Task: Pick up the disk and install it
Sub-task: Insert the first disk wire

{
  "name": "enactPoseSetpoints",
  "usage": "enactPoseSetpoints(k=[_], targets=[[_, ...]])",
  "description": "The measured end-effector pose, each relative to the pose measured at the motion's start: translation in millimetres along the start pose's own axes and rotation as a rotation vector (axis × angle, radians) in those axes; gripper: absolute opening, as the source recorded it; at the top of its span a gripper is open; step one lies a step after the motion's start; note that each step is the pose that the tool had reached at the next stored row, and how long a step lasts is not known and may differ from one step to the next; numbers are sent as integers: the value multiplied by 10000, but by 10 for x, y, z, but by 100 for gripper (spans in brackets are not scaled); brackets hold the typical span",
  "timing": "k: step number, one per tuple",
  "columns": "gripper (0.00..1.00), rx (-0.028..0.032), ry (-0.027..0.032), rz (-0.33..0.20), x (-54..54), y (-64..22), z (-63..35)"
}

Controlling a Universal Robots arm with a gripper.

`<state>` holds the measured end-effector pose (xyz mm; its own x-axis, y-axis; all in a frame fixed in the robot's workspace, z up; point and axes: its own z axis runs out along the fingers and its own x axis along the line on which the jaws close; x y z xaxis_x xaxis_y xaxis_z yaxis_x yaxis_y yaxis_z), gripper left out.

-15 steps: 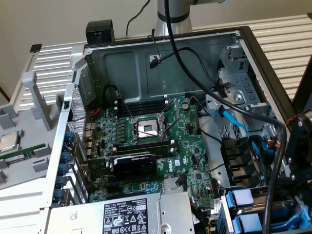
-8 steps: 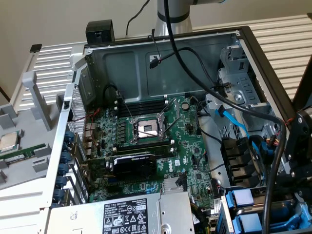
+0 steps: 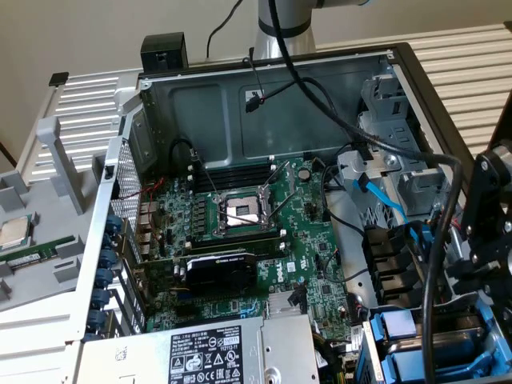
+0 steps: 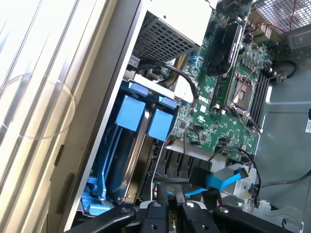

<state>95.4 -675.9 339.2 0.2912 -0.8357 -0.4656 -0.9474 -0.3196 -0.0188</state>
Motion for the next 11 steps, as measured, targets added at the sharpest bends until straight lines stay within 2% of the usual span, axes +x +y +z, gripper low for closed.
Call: enactPoseSetpoints(k=[4,6,8,11], targets=[[16,-68,228,31,-83,-3,-8],[16,-115,387,52,-119,-7,-5],[16,-182,611,82,-155,-16,7],[16,-320,1062,146,-203,-30,29]])
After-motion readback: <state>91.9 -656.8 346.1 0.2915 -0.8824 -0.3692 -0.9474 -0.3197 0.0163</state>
